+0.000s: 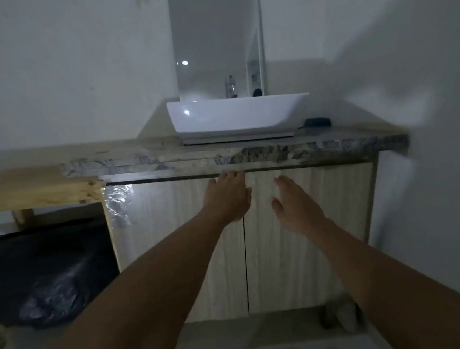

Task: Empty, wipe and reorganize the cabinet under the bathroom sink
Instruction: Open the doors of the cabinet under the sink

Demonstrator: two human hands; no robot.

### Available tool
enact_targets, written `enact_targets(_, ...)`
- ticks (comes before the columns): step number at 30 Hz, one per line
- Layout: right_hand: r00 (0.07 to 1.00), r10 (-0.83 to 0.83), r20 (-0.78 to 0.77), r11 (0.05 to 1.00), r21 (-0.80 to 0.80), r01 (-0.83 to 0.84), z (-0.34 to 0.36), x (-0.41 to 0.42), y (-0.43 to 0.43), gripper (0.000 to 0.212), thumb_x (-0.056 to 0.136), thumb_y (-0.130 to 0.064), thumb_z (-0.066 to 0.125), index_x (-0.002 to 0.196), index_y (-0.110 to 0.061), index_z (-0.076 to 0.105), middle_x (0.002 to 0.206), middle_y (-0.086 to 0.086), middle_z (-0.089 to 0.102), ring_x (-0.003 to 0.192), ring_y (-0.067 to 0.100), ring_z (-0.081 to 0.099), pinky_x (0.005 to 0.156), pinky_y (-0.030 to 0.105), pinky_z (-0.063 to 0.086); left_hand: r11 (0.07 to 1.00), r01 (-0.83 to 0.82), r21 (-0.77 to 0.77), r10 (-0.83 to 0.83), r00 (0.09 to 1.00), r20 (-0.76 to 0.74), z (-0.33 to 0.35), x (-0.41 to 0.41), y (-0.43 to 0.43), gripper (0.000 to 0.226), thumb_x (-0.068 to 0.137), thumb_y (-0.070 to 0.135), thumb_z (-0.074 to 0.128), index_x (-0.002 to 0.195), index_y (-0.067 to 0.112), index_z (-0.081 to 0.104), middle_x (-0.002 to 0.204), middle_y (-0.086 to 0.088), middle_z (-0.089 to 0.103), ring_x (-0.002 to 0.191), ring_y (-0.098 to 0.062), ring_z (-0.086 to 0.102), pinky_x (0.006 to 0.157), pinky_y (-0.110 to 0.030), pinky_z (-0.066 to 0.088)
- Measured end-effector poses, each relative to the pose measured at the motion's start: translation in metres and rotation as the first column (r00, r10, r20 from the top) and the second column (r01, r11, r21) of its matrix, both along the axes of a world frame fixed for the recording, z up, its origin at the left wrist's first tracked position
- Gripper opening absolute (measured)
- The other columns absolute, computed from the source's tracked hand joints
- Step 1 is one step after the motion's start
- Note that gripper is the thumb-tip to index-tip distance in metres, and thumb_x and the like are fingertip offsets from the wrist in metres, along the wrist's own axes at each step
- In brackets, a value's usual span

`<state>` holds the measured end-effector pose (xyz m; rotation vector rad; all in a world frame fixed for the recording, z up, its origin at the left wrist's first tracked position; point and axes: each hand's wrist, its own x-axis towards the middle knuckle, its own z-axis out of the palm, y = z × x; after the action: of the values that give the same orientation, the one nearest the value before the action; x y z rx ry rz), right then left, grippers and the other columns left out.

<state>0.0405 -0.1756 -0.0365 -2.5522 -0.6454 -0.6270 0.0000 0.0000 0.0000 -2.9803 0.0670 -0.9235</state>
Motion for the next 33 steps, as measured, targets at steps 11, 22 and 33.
enact_targets(11,1.000,-0.008,-0.028,0.993,0.116,0.011,-0.028,0.070,0.032,0.058,0.101,-0.027,0.045,0.151,-0.011,0.022,0.160,0.008,0.015,0.136,0.026,0.039,0.107,0.041,0.041,0.994,-0.078,0.080,0.084,0.993,-0.082,-0.028,0.090,0.001,0.057,0.096,0.033,0.048,0.145,0.009,0.033,0.145,-0.014,0.039,0.135,-0.033,0.036,0.112,-0.054,0.031)
enact_targets(22,0.996,0.017,-0.091,0.968,0.250,0.007,-0.037,0.021,0.012,0.057,0.097,-0.036,0.052,0.146,-0.014,0.033,0.148,0.000,0.031,0.121,0.018,0.053,0.090,0.037,0.052,0.990,0.077,-0.117,-0.080,0.997,-0.020,-0.007,0.047,-0.019,0.027,0.099,0.020,0.048,0.119,0.005,0.059,0.122,-0.016,0.050,0.108,-0.029,0.055,0.083,-0.035,0.047)
enact_targets(33,0.997,-0.079,-0.012,0.862,0.502,0.074,-0.037,-0.083,-0.041,0.079,0.061,-0.066,0.078,0.122,-0.022,0.051,0.116,-0.010,0.052,0.089,0.004,0.059,0.069,0.021,0.050,0.880,0.349,-0.322,-0.387,0.920,-0.062,0.021,-0.046,-0.091,0.033,0.097,0.025,0.056,0.075,0.003,0.065,0.066,-0.007,0.061,0.056,-0.017,0.054,0.063,-0.032,0.048)
